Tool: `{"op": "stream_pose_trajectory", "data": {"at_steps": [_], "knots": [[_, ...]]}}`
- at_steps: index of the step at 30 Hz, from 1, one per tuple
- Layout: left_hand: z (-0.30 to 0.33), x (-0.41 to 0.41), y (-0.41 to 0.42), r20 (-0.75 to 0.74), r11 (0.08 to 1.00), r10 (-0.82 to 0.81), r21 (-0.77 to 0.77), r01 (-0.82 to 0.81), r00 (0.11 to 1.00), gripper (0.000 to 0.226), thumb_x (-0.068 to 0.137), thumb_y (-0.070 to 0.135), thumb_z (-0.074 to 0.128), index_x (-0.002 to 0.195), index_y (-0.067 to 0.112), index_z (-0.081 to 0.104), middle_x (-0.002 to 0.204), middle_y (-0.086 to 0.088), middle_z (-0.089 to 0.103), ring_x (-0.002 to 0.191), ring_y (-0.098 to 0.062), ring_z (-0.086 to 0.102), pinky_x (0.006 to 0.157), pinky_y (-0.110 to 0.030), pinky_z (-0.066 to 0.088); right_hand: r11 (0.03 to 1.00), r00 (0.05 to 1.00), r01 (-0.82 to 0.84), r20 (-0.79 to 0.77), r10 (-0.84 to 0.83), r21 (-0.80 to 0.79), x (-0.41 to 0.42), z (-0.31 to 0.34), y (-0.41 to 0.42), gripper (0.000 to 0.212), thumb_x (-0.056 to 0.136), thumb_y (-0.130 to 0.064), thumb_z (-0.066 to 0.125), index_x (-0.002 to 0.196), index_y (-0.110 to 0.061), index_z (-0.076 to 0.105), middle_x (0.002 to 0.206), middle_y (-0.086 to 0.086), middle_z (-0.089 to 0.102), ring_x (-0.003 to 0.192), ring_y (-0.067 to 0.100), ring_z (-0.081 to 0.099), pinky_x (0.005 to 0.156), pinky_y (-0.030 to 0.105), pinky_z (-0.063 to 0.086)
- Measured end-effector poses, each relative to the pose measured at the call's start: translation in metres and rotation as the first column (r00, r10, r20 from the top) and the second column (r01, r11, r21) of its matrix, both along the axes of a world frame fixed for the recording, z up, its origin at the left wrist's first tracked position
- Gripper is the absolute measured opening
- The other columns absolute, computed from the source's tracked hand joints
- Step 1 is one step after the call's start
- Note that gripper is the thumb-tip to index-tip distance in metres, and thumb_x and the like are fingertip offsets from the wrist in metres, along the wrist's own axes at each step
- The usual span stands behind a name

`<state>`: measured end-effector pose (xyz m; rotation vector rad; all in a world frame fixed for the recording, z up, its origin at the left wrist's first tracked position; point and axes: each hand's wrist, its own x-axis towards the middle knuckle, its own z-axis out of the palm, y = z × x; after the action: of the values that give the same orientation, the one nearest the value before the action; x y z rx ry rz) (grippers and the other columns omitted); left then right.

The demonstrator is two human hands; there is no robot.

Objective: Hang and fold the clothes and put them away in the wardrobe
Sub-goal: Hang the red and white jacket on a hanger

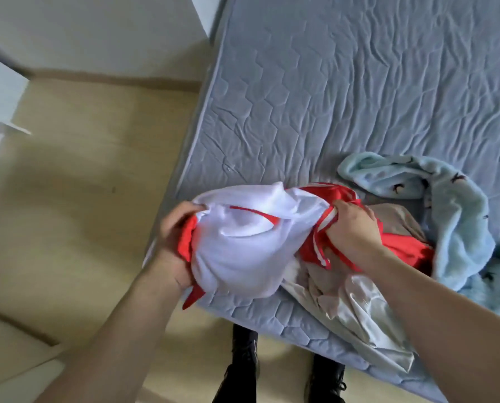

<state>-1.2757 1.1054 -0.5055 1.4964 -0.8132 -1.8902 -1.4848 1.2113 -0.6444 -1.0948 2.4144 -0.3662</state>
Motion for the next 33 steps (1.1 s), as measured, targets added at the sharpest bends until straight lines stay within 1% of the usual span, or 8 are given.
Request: {"op": "stream_pose_trajectory", "data": {"at_steps": [6, 11, 14, 17, 19, 24, 28, 33], "knots": [[0.001, 0.037, 0.006, 0.163, 0.873, -0.43, 0.326, 0.363, 0.888, 0.023, 0.087, 0.021, 0.052, 0.074, 0.016, 0.07, 0.075, -0.006, 0.066, 0.066, -0.019, 0.061, 0.063, -0.028, 0.046, 0.791, 0.648, 0.602, 0.647, -0.401, -0.112, 0.024, 0.084, -0.029, 0.03, 0.076, -0.035, 0.049, 0.093, -0.018, 0.067, 0.087, 0.004, 0.069, 0.09, 0.028, 0.065, 0.086, 0.041, 0.052], [0.046, 0.062, 0.027, 0.502, 0.596, -0.777, 0.394, 0.7, 0.379, 0.015, 0.088, 0.01, 0.053, 0.085, 0.021, 0.062, 0.077, 0.003, 0.062, 0.076, -0.018, 0.059, 0.063, -0.024, 0.045, 0.713, 0.632, 0.601, 0.761, -0.148, -0.361, 0.041, 0.216, -0.05, 0.012, 0.071, -0.008, 0.044, 0.069, -0.02, 0.046, 0.061, -0.008, 0.048, 0.058, 0.006, 0.043, 0.06, 0.025, 0.042], [0.111, 0.076, 0.032, 0.49, 0.635, -0.75, 0.351, 0.688, 0.443, 0.021, 0.07, 0.009, 0.059, 0.089, 0.019, 0.063, 0.079, -0.002, 0.065, 0.075, -0.015, 0.06, 0.079, -0.032, 0.05, 0.705, 0.64, 0.524, 0.767, 0.045, -0.479, 0.053, 0.309, -0.06, 0.012, 0.078, -0.006, 0.047, 0.077, -0.018, 0.048, 0.071, 0.003, 0.049, 0.068, 0.012, 0.047, 0.064, 0.029, 0.044], [0.196, 0.09, 0.016, 0.25, 0.893, -0.445, 0.058, 0.446, 0.86, 0.054, 0.054, 0.021, 0.056, 0.108, 0.02, 0.062, 0.101, -0.002, 0.062, 0.077, -0.01, 0.057, 0.069, -0.029, 0.044, 0.662, 0.624, 0.435, 0.734, 0.267, -0.611, 0.068, 0.409, -0.064, 0.01, 0.085, -0.015, 0.053, 0.081, -0.023, 0.057, 0.079, 0.006, 0.055, 0.074, 0.016, 0.054, 0.07, 0.033, 0.05], [0.255, 0.092, -0.003, -0.061, 0.982, -0.187, -0.008, 0.186, 0.981, 0.047, 0.067, 0.038, 0.057, 0.108, 0.017, 0.057, 0.103, -0.006, 0.06, 0.08, -0.017, 0.058, 0.068, -0.031, 0.037, 0.637, 0.627, 0.36, 0.682, 0.376, -0.682, 0.079, 0.464, -0.063, 0.021, 0.092, -0.009, 0.053, 0.079, -0.024, 0.059, 0.077, -0.003, 0.06, 0.069, 0.009, 0.058, 0.068, 0.026, 0.053], [0.381, 0.098, -0.035, -0.169, 0.982, -0.187, -0.042, 0.183, 0.968, 0.092, 0.059, 0.087, 0.052, 0.111, 0.012, 0.054, 0.096, -0.011, 0.06, 0.092, -0.027, 0.056, 0.076, -0.037, 0.041, 0.65, 0.607, 0.047, 0.539, 0.584, -0.758, 0.114, 0.564, -0.061, 0.055, 0.085, 0.017, 0.035, 0.062, -0.027, 0.059, 0.059, -0.019, 0.057, 0.053, 0.001, 0.053, 0.055, 0.017, 0.044], [0.419, 0.113, -0.033, -0.122, 0.985, -0.156, -0.096, 0.145, 0.98, 0.049, 0.084, 0.049, 0.061, 0.112, 0.009, 0.067, 0.109, -0.013, 0.07, 0.103, -0.027, 0.066, 0.095, -0.039, 0.049, 0.644, 0.575, -0.192, 0.446, 0.685, -0.741, 0.158, 0.598, -0.066, 0.036, 0.078, 0.004, 0.045, 0.066, -0.027, 0.057, 0.062, -0.016, 0.058, 0.057, 0.004, 0.053, 0.058, 0.022, 0.044], [0.422, 0.182, -0.053, -0.167, 0.968, 0.071, -0.225, -0.108, 0.983, 0.02, 0.095, 0.02, 0.053, 0.1, 0.006, 0.067, 0.091, -0.007, 0.071, 0.082, -0.019, 0.068, 0.071, -0.026, 0.054, 0.561, 0.763, -0.503, -0.033, 0.646, -0.657, 0.202, 0.598, -0.097, 0.034, 0.071, 0.01, 0.038, 0.086, -0.018, 0.048, 0.093, 0.006, 0.049, 0.093, 0.027, 0.048, 0.081, 0.032, 0.039]]}}
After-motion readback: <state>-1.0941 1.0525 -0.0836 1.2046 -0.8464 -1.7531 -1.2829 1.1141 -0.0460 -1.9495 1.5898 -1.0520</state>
